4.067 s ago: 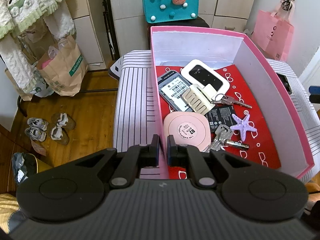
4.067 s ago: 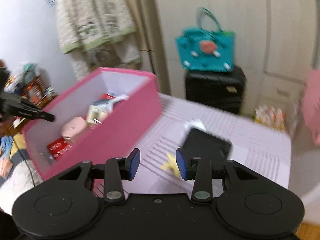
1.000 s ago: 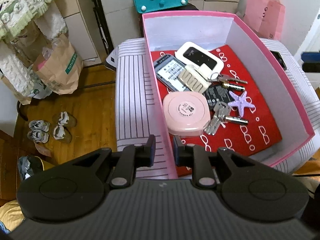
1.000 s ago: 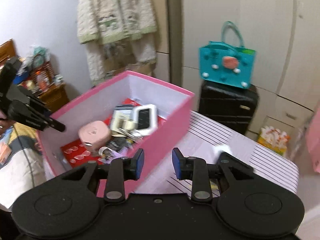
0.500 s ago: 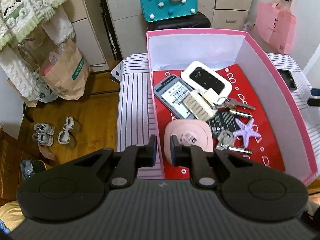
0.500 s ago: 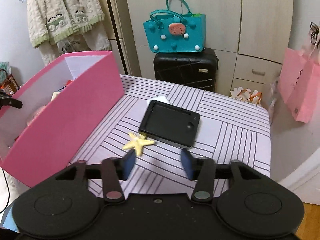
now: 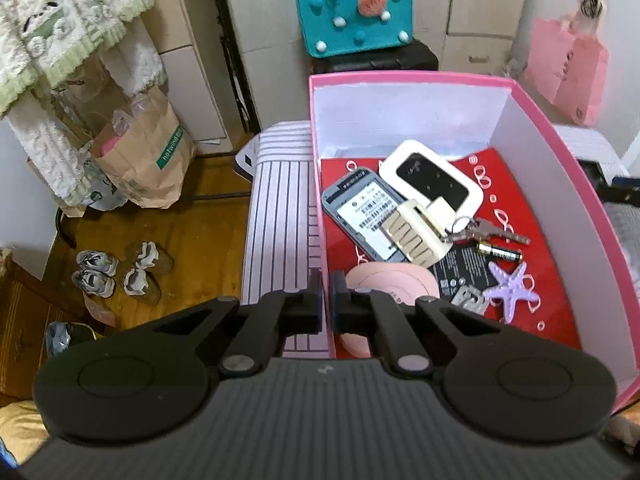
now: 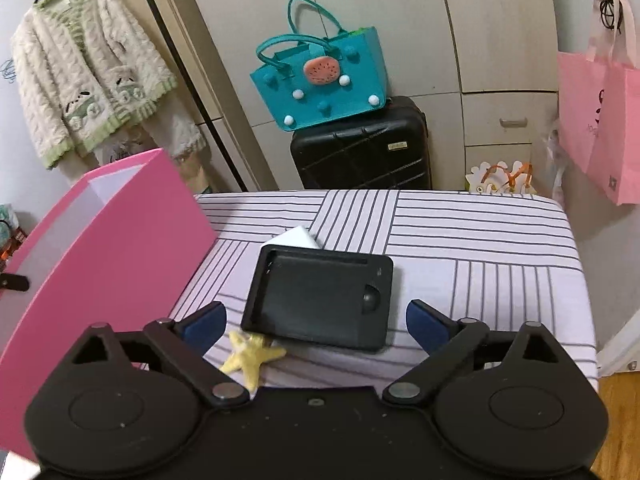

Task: Organize rigid objects
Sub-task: 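Grasp the black plastic tray by its rim with the right tool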

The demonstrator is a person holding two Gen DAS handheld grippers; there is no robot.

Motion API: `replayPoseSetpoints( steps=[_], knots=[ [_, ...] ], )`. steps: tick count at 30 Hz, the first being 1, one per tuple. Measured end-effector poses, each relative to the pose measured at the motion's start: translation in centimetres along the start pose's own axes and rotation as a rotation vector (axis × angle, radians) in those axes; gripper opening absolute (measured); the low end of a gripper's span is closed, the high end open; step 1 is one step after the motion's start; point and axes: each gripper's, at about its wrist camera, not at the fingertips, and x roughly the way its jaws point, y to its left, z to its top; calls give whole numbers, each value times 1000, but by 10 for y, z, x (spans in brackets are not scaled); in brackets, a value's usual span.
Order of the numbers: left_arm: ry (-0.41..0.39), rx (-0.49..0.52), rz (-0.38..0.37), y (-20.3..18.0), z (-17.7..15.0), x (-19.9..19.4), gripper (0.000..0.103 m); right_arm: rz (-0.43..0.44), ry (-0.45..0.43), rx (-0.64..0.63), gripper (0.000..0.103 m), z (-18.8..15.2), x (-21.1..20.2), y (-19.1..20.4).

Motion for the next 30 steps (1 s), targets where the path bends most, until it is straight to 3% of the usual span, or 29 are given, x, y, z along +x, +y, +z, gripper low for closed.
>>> replayPoseSetpoints(
  steps=[10, 13, 17, 21, 30],
  knots=[
    [-20, -12, -15, 4, -3, 1, 4, -31, 59, 39, 100, 10, 35, 5],
    [-21, -28, -28, 6, -3, 1, 4, -31, 37, 46, 94, 10, 37, 5],
    [-5, -43, -59, 12, -3, 0, 5, 2, 55, 47, 94, 11, 32, 5],
    [5, -29, -73, 12, -5, -2, 5, -17, 40, -15, 94, 10, 21, 18],
    [31, -19, -68, 10, -10, -7, 5, 48, -18, -151, 94, 17, -19, 61]
  ],
)
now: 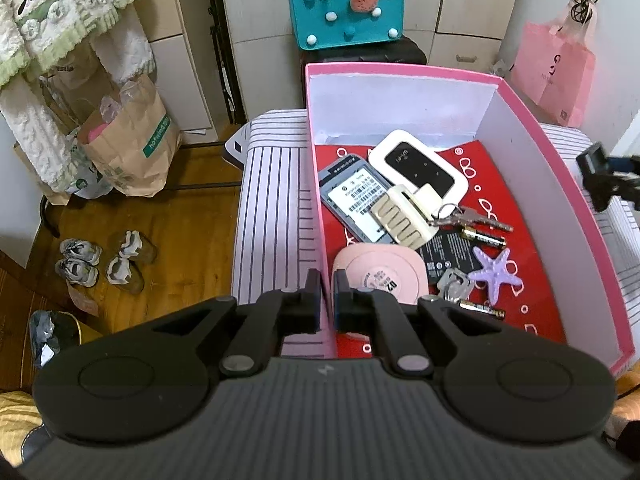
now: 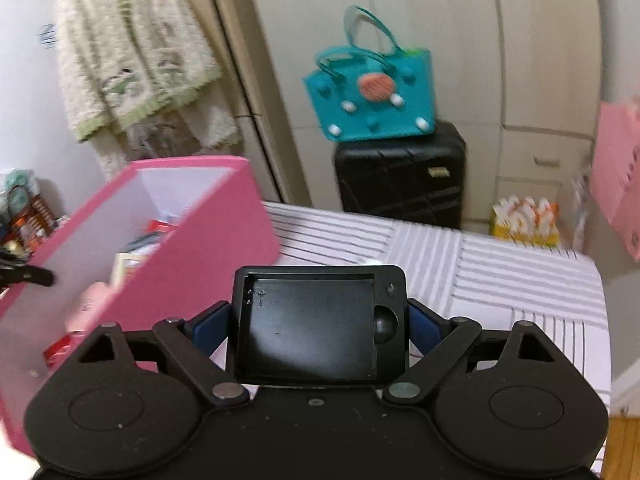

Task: Organize rigid objects
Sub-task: 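Carry the black tray into the box, lay it on the router, release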

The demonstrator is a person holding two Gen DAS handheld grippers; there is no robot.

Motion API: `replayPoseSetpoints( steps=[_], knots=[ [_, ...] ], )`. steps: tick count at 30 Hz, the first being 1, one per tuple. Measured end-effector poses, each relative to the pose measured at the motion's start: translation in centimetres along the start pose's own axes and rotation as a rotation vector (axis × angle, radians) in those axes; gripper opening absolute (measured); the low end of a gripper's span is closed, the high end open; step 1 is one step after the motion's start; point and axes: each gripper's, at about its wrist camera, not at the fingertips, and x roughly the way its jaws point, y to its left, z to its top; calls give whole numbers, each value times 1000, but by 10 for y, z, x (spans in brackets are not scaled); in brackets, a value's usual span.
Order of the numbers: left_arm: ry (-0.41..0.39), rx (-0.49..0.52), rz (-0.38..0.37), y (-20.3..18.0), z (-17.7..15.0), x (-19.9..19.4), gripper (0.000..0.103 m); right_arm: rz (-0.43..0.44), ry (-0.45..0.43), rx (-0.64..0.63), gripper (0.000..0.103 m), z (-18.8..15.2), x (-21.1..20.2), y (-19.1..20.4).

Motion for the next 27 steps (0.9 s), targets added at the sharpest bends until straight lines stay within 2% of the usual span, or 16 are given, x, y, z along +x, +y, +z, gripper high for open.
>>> replayPoseSetpoints(
  steps=[8, 15, 21, 24, 27],
  knots=[
    [23, 13, 1, -2, -10, -9, 5, 94, -72, -122, 94, 16, -35, 49],
    [69, 35, 1, -6, -20, -19, 5, 212, -80, -210, 94, 33, -55, 89],
    [83, 34, -1, -7, -28, -24, 5, 336, -22, -316, 94, 42, -52, 124],
    [98, 50, -1, -8, -30, -26, 5, 359, 30, -352, 94, 46, -39, 141],
    [149, 74, -6, -10, -26, -25, 5, 361, 116, -369, 94, 54, -16, 153]
  ],
)
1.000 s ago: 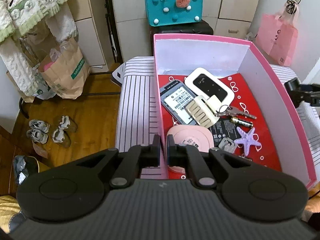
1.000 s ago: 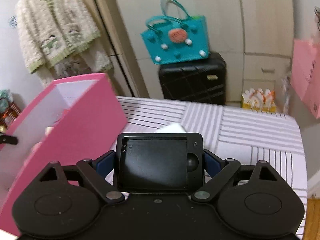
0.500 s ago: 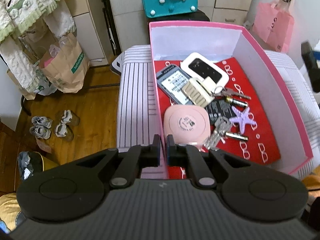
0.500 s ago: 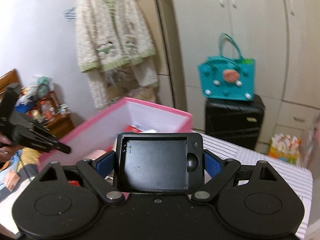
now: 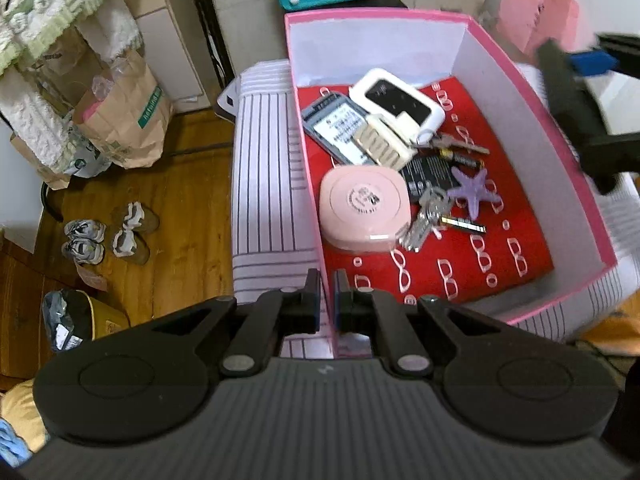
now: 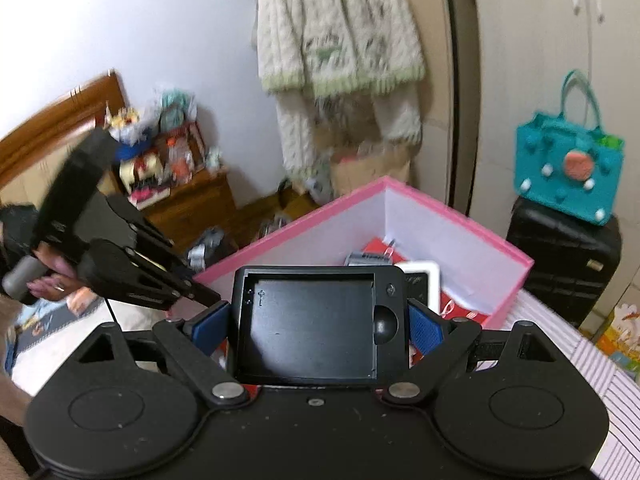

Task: Organize rigid objects
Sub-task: 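Carry the black tray into the box, lay it on the router, release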

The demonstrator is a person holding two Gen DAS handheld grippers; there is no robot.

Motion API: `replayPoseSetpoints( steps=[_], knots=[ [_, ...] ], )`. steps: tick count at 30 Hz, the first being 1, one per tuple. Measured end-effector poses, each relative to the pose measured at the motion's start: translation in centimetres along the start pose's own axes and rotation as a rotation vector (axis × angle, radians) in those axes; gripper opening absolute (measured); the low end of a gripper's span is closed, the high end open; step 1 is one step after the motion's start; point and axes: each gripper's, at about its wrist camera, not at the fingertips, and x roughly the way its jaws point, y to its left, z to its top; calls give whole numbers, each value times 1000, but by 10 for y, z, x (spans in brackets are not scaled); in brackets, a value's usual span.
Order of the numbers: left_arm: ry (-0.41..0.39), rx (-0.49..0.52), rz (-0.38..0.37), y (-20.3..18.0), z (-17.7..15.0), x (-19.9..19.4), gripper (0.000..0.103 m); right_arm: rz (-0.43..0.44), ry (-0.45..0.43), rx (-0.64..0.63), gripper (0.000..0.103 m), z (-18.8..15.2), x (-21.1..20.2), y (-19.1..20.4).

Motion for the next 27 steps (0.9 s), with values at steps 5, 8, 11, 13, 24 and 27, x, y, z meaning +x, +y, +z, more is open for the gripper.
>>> replayPoseSetpoints(
  steps=[5, 8, 11, 13, 24, 27],
  knots=[
    [29, -8, -17, 3, 1, 3, 6, -13, 106, -7, 94, 14, 45, -4],
    [26, 1, -14, 2, 0, 4, 6, -7, 153, -7, 94, 20, 70, -6],
    [29, 24, -7, -1, 0, 3, 6, -20, 205, -13, 94, 27, 92, -5],
    [29, 32, -6, -1, 0, 2, 6, -33, 233, -22, 94, 32, 106, -6],
    [9, 24, -28, 4, -2, 2, 7, -70, 292, -5, 94, 52, 161, -21],
    [4, 28, -26, 3, -2, 2, 7, -65, 310, 31, 94, 49, 167, -28]
  ],
)
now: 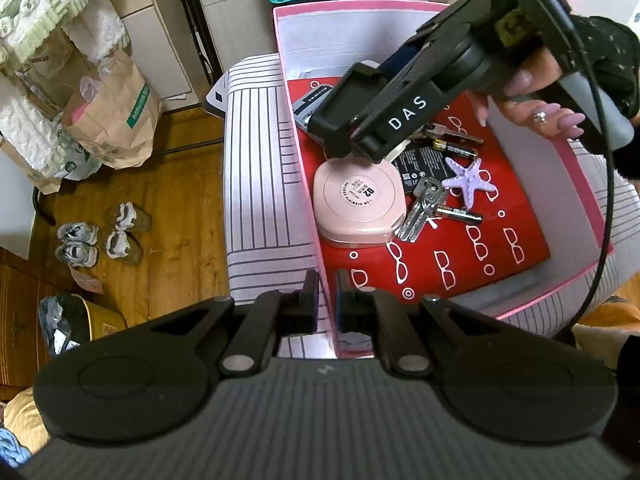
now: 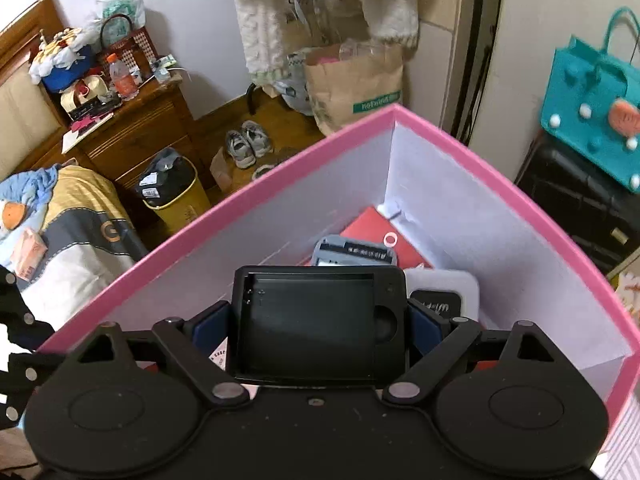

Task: Organize rigid objects
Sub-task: 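Carry the black tray into the box, lay it on the router, release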

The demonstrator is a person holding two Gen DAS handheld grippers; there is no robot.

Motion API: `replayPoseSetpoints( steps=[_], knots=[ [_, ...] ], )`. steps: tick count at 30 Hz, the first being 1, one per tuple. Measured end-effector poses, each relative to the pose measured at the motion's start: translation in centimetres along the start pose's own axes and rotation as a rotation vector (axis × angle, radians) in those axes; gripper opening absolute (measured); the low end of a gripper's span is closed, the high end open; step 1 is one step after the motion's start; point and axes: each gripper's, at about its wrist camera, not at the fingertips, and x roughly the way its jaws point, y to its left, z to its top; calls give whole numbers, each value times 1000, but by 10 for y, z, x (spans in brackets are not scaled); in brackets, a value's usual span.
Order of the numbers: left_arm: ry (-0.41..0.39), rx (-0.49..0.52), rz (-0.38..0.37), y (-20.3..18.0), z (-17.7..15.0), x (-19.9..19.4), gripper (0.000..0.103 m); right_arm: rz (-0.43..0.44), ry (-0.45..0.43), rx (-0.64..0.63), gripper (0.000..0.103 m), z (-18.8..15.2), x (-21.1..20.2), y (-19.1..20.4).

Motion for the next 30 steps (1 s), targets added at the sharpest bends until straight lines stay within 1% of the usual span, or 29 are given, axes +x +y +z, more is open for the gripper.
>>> replayPoseSetpoints(
  steps=[5, 10, 16, 20, 23, 26, 27, 30],
  knots=[
    [1, -1, 1, 0, 0, 0, 7, -11, -11, 26, 94, -3, -3, -6],
    [-10, 1, 5, -2, -2, 0, 6, 16, -92, 27, 96, -8, -30, -9],
    [-28, 4, 15, -3, -5, -2, 6, 5, -208, 27, 97, -29, -79, -11],
    [-35, -2, 16, -3, -6, -3, 6, -12, -307, 55, 97, -57, -119, -15],
    [-39, -5, 18, -3, -7, -4, 6, -41, -384, 70, 97, -83, -145, -18],
    [-41, -8, 22, -4, -7, -3, 6, -81, -505, 53, 97, -116, -167, -20],
    [-42, -10, 23, -4, -7, -3, 6, -95, -528, 45, 97, -126, -172, -21],
    [-48, -14, 31, -5, -7, -2, 6, -159, -545, 55, 97, -152, -178, -27]
  ],
)
